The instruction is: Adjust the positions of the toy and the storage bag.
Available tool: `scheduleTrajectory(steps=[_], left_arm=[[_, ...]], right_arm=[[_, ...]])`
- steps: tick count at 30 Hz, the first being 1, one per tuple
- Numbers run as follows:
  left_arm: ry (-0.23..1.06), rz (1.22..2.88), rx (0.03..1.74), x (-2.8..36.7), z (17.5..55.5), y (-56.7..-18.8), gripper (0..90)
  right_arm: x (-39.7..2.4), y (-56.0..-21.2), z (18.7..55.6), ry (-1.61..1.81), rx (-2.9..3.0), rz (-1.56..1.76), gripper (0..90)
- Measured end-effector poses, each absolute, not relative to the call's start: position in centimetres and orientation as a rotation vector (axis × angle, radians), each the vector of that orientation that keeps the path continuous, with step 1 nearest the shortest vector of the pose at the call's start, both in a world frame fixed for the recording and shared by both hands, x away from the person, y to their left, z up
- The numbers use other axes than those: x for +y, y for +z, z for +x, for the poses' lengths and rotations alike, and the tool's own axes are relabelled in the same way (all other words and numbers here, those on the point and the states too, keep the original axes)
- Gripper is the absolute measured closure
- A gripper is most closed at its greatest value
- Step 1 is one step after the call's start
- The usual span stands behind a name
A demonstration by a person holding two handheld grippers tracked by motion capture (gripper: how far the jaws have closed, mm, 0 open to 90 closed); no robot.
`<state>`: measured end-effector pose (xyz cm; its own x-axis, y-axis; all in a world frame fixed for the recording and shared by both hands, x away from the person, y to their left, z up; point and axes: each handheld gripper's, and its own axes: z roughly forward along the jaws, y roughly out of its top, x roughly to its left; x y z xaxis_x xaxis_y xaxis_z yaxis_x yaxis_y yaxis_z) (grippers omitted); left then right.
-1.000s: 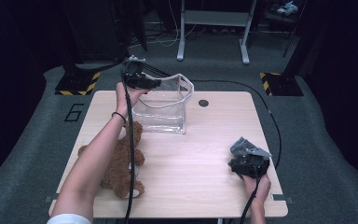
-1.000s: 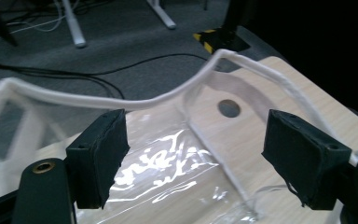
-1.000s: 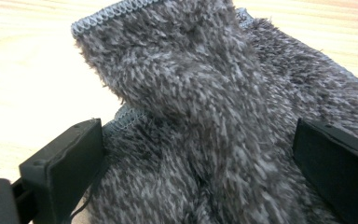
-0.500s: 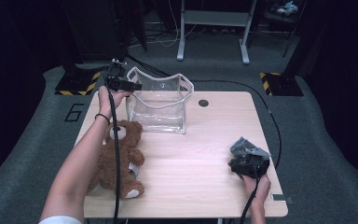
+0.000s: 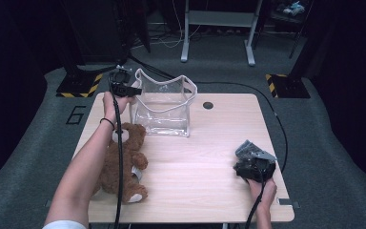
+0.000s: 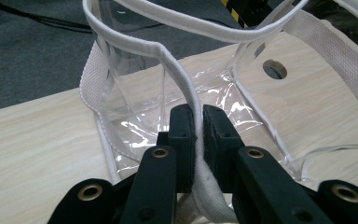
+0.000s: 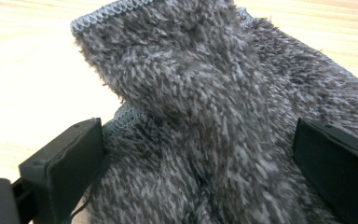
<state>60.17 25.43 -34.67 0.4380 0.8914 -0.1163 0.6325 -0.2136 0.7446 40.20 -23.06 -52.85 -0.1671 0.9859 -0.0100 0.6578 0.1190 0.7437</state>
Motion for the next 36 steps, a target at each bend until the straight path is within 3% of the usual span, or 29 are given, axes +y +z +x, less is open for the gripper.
scheduleTrajectory(steps=[25, 36], left_arm=[[0.408, 1.999, 1.172, 21.3, 60.4, -34.9, 82.3], [0.376, 2.004, 1.133, 19.8, 60.2, -35.0, 80.6]], right_arm=[[-23.0, -52.7, 40.2, 0.819, 1.903, 1.584, 1.4], [-22.3, -49.0, 41.0, 0.869, 1.952, 1.502, 2.0]])
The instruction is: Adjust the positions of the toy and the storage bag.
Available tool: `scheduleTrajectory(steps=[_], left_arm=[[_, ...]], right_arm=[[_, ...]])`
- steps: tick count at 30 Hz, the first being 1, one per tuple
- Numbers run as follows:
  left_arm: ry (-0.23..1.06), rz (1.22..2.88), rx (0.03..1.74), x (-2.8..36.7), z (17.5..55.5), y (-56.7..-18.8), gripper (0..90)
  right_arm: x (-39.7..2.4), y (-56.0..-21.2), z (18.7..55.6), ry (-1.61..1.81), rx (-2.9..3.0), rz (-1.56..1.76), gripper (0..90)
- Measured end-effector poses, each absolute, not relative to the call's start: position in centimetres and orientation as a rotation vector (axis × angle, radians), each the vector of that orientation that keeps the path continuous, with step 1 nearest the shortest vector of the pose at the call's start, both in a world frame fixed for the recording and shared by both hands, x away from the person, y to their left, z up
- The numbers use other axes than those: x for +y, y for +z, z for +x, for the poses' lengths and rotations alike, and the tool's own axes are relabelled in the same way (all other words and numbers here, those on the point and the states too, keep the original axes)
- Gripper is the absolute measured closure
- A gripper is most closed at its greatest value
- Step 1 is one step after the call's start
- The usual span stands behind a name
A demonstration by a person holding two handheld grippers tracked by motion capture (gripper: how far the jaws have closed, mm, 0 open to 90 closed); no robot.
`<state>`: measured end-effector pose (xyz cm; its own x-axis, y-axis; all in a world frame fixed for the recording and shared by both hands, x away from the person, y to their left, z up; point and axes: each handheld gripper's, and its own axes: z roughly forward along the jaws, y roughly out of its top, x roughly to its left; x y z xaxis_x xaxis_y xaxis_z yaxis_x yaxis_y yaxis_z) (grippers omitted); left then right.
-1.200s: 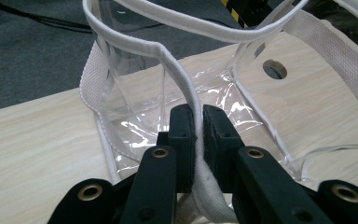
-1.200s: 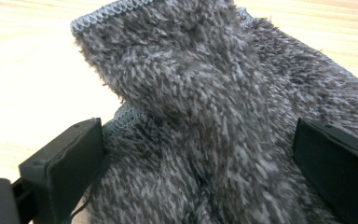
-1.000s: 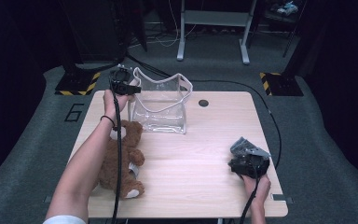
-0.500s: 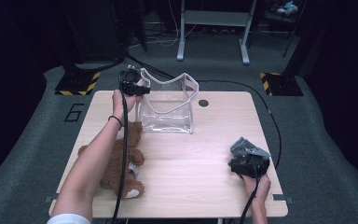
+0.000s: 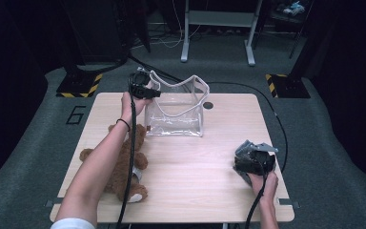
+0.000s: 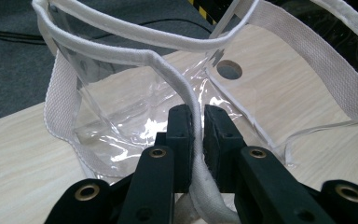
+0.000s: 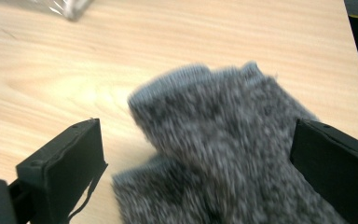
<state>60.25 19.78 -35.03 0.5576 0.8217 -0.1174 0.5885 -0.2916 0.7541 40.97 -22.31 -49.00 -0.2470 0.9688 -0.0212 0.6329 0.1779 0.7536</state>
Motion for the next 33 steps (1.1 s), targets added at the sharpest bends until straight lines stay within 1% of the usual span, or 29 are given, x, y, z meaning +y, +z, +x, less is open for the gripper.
scheduleTrajectory(steps=[2, 4, 9, 13, 14, 16, 18, 19, 20, 21, 24, 26, 29, 33], left_arm=[[0.373, 2.002, 1.13, 19.6, 60.2, -35.1, 80.6], [0.369, 2.003, 1.126, 19.4, 60.2, -35.1, 80.6], [0.359, 2.003, 1.112, 18.9, 60.1, -35.2, 80.6], [0.353, 1.999, 1.101, 18.9, 60.0, -35.2, 79.5], [0.349, 1.996, 1.102, 19.0, 60.0, -35.2, 76.3], [0.356, 1.994, 1.109, 19.1, 60.0, -35.2, 63.0], [0.359, 1.98, 1.116, 19.3, 59.9, -35.1, 53.5], [0.379, 1.986, 1.121, 19.4, 59.9, -35.0, 45.9], [0.389, 1.982, 1.131, 19.5, 59.9, -34.9, 43.2], [0.392, 1.976, 1.136, 19.7, 59.8, -34.8, 43.2], [0.407, 1.953, 1.171, 20.5, 59.9, -34.8, 38.7], [0.41, 1.961, 1.178, 20.7, 59.9, -34.8, 38.6], [0.379, 1.945, 1.196, 21.4, 60.1, -35.0, 40.3], [0.363, 1.937, 1.19, 21.4, 60.1, -35.0, 45.5]], right_arm=[[-22.3, -48.7, 41.1, 0.869, 1.957, 1.502, 2.0], [-22.0, -47.6, 41.7, 0.913, 1.977, 1.496, 2.2], [-21.4, -46.0, 43.1, 0.955, 2.006, 1.481, 4.9], [-20.9, -44.9, 44.2, 0.993, 2.029, 1.47, 5.1], [-20.6, -44.4, 44.7, 1.008, 2.035, 1.473, 4.9], [-20.1, -43.7, 45.6, 1.011, 2.058, 1.454, 4.7], [-19.7, -43.1, 46.3, 1.022, 2.073, 1.448, 4.6], [-19.3, -42.5, 46.9, 1.048, 2.076, 1.452, 4.6], [-19.2, -42.2, 47.3, 1.058, 2.078, 1.451, 4.6], [-19.2, -42.2, 47.3, 1.058, 2.078, 1.451, 4.6], [-18.5, -41.1, 48.6, 1.106, 2.075, 1.465, 4.5], [-18.1, -40.6, 49.2, 1.129, 2.071, 1.475, 4.5], [-17.5, -39.6, 50.1, 1.149, 2.079, 1.457, 4.8], [-16.5, -38.0, 51.4, 1.199, 2.075, 1.444, 5.9]])
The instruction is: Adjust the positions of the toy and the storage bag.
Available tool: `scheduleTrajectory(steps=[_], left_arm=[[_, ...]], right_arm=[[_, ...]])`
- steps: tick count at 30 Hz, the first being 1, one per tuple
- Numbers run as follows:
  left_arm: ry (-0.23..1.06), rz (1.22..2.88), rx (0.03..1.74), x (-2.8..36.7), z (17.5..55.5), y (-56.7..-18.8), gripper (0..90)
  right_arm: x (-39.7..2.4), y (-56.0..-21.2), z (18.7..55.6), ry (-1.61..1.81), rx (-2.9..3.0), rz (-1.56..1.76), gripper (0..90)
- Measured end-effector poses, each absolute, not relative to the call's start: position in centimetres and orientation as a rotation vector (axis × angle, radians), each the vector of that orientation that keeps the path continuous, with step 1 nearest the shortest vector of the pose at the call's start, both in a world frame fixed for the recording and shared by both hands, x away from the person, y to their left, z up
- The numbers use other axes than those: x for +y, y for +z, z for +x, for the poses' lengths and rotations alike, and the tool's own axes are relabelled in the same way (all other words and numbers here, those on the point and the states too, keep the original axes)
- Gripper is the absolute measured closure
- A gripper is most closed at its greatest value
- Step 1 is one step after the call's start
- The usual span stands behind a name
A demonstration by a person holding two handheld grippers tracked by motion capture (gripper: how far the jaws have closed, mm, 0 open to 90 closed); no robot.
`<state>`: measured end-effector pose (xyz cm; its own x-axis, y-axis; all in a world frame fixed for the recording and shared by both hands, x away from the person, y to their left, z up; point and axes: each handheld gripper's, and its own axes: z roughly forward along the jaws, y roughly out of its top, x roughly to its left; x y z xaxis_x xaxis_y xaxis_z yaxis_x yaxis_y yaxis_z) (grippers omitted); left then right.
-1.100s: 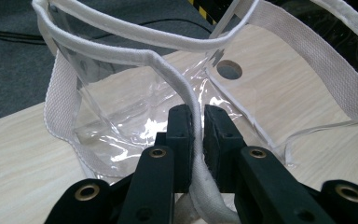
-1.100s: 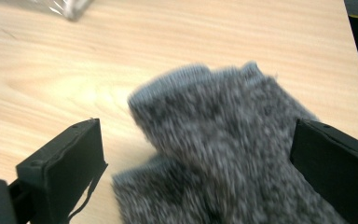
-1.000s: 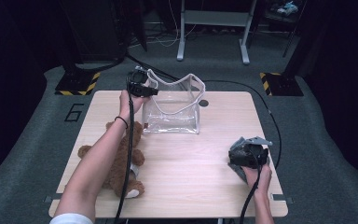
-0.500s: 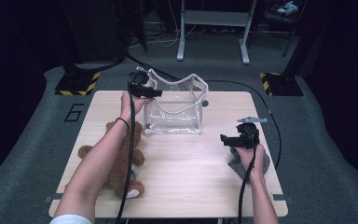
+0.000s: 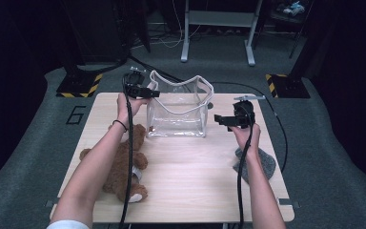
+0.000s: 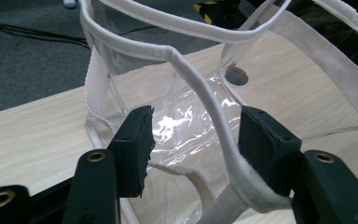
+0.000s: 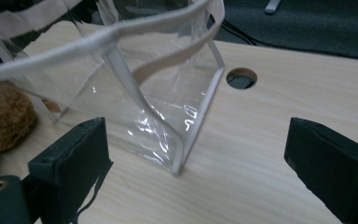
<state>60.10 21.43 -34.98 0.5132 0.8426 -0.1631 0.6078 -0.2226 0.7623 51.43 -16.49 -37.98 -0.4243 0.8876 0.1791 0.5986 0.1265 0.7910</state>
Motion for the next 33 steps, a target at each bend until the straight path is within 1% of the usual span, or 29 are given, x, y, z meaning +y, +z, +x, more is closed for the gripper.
scheduleTrajectory(steps=[7, 12, 15, 17, 18, 20, 21, 22, 23, 24, 25, 26, 28, 30, 32, 33], left_arm=[[0.353, 1.952, 1.172, 21.2, 60.0, -34.9, 51.4], [0.339, 1.944, 1.171, 21.2, 60.0, -34.9, 54.6], [0.338, 1.947, 1.161, 21.2, 59.9, -34.9, 55.5], [0.333, 1.943, 1.153, 21.2, 59.8, -34.9, 57.9], [0.332, 1.944, 1.149, 21.2, 59.8, -34.9, 59.0], [0.332, 1.94, 1.143, 21.2, 59.8, -34.9, 62.3], [0.332, 1.94, 1.143, 21.2, 59.8, -34.9, 63.6], [0.329, 1.944, 1.138, 21.2, 59.7, -34.9, 63.6], [0.329, 1.943, 1.136, 21.1, 59.7, -34.8, 66.6], [0.332, 1.948, 1.132, 21.1, 59.7, -34.8, 66.6], [0.331, 1.949, 1.126, 21.0, 59.7, -34.8, 69.6], [0.333, 1.944, 1.125, 20.9, 59.6, -34.8, 70.8], [0.336, 1.945, 1.122, 20.8, 59.6, -34.8, 71.5], [0.346, 1.944, 1.115, 20.7, 59.6, -34.9, 73.7], [0.344, 1.944, 1.115, 20.5, 59.5, -34.9, 74.6], [0.345, 1.942, 1.115, 20.5, 59.5, -34.9, 75.3]], right_arm=[[-15.1, -36.0, 53.3, 1.25, 2.067, 1.44, 7.3], [-13.9, -35.0, 54.7, 1.259, 2.062, 1.433, 12.7], [-13.4, -34.9, 55.2, 1.263, 2.057, 1.449, 13.9], [-13.0, -34.8, 55.9, 1.27, 2.055, 1.453, 15.4], [-12.8, -34.8, 56.1, 1.249, 2.053, 1.463, 16.9], [-12.6, -35.0, 56.7, 1.256, 2.061, 1.498, 24.6], [-12.6, -35.0, 56.7, 1.256, 2.061, 1.498, 24.6], [-12.5, -35.0, 56.9, 1.248, 2.058, 1.503, 28.3], [-12.4, -35.1, 57.2, 1.253, 2.067, 1.519, 35.0], [-12.4, -35.1, 57.2, 1.253, 2.067, 1.519, 35.0], [-12.4, -35.3, 57.4, 1.252, 2.078, 1.535, 40.1], [-12.4, -35.3, 57.4, 1.265, 2.079, 1.533, 43.3], [-12.4, -35.3, 57.4, 1.262, 2.083, 1.534, 44.6], [-12.2, -35.4, 57.5, 1.255, 2.082, 1.532, 49.8], [-11.9, -35.5, 57.5, 1.24, 2.069, 1.541, 51.4], [-11.8, -35.5, 57.6, 1.231, 2.06, 1.54, 53.8]])
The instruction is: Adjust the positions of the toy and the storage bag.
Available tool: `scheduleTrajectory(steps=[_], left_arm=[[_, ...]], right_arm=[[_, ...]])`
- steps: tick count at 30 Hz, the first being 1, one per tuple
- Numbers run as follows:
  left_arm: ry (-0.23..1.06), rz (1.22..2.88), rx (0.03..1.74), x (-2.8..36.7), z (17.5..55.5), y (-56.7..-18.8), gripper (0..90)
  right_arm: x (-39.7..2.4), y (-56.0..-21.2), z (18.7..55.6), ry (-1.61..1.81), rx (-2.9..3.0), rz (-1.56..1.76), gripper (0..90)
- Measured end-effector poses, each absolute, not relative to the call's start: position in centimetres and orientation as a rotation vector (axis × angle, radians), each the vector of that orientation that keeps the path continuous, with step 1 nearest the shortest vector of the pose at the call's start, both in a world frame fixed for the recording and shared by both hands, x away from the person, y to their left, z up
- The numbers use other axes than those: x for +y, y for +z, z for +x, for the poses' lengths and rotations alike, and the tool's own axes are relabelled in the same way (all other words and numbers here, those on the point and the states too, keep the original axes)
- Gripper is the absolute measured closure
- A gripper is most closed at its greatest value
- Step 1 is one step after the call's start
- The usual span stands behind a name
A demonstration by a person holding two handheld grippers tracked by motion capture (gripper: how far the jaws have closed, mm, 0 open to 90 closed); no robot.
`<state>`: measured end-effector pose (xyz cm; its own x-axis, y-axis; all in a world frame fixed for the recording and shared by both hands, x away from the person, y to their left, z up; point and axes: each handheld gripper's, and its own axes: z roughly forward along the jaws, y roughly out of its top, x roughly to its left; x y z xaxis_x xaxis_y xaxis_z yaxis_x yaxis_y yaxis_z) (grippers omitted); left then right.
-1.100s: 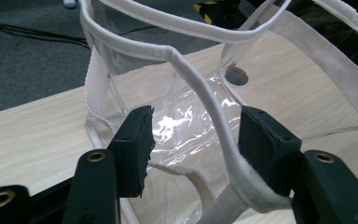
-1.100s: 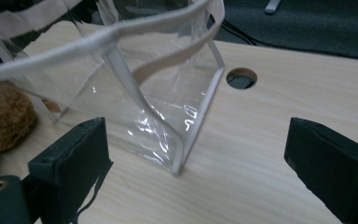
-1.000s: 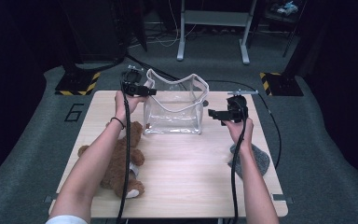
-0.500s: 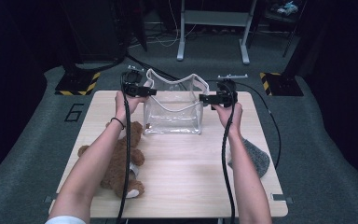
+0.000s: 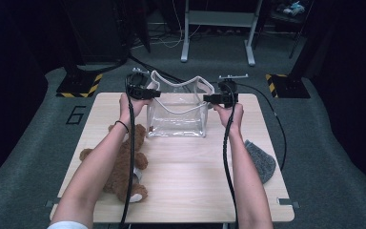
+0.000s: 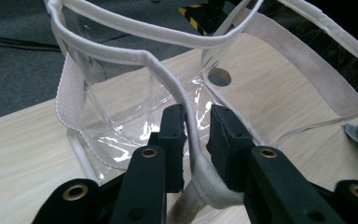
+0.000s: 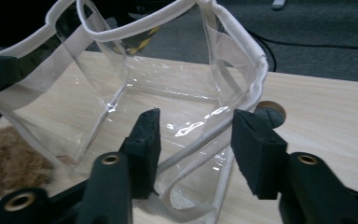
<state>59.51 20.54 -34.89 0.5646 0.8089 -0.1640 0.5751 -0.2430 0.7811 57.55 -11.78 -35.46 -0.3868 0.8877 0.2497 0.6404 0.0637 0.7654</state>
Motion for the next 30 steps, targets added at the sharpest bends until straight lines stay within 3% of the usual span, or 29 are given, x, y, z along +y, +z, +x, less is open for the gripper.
scheduleTrajectory(steps=[7, 8, 10, 30], left_arm=[[0.343, 1.918, 1.112, 20.7, 59.5, -35.0, 80.0], [0.343, 1.923, 1.107, 20.7, 59.5, -35.0, 80.5], [0.345, 1.901, 1.107, 20.9, 59.5, -35.1, 80.8], [0.311, 1.877, 1.077, 20.3, 57.2, -35.2, 80.6]], right_arm=[[-11.1, -35.7, 58.0, 1.137, 2.056, 1.53, 71.7], [-11.1, -35.8, 58.0, 1.112, 2.053, 1.529, 80.0], [-11.2, -35.8, 58.0, 1.101, 2.031, 1.55, 87.1], [-13.8, -35.9, 55.0, 1.073, 2.034, 1.491, 88.5]])
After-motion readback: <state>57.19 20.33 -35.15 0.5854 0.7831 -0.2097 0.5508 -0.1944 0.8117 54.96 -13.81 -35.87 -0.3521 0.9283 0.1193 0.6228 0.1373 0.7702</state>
